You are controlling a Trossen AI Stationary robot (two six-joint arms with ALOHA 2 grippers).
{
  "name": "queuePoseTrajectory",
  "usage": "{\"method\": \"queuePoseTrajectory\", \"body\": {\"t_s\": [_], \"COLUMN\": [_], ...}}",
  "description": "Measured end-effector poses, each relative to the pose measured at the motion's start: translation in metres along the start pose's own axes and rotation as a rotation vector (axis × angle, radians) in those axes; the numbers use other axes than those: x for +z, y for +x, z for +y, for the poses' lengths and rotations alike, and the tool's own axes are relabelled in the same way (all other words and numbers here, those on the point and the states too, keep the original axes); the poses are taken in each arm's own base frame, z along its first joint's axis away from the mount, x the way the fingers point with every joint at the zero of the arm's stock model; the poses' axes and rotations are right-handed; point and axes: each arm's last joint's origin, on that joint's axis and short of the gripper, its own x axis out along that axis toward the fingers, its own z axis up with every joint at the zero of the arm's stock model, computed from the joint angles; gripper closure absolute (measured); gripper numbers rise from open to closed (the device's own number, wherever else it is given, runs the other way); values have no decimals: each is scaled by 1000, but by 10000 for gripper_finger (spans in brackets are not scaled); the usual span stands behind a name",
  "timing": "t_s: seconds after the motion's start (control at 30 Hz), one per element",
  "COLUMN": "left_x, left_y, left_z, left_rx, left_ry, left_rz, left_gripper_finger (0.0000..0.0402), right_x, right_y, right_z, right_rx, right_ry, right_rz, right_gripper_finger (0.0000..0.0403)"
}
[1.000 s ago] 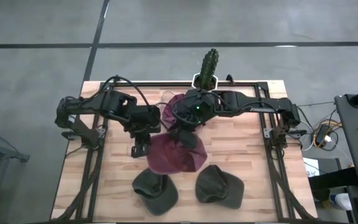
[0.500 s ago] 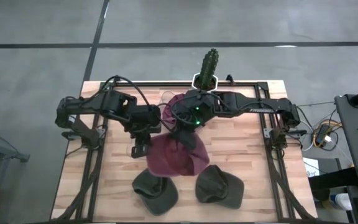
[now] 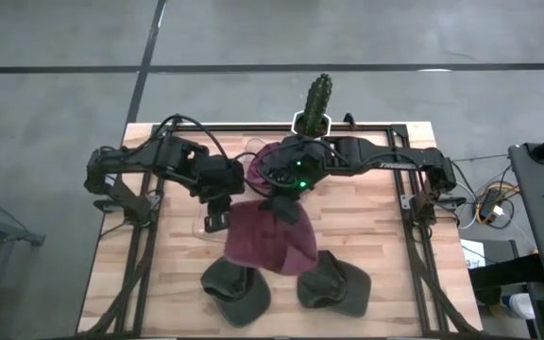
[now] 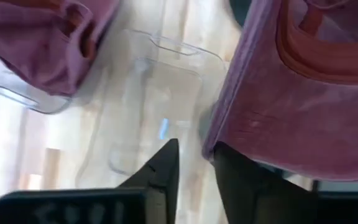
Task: Pick & Place hat
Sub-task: Put the red cap into the top transparent bin
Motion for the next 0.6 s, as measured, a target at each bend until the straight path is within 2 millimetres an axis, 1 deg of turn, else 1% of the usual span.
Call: {"method": "queuePoseTrajectory", "body": {"t_s": [0.13, 0.23, 0.3, 0.4, 0.53, 0.6], "left_x": [1, 1, -1, -4, -9, -11], "left_y": [-7, -20, -33, -59, -94, -105], "left_z": [2, 5, 7, 9, 12, 13], "left_rx": [79, 134, 167, 165, 152, 133], "left_ry": [36, 83, 82, 65, 23, 5], "left_rz": [-53, -115, -173, -272, -425, -496], "left_gripper_finger": [279, 270, 269, 269, 268, 268], "right_x": [0, 3, 6, 12, 19, 23], "right_y": [0, -2, -5, -10, -17, -22], "right_z": [-1, -7, -13, -27, -44, -54], "right_rx": [-34, -65, -93, -141, -278, -330], "right_ry": [-2, 0, 5, 14, -13, -38], "right_rz": [-10, -32, -49, -69, -119, -130], "right_gripper_finger": [393, 392, 392, 392, 391, 391]}}
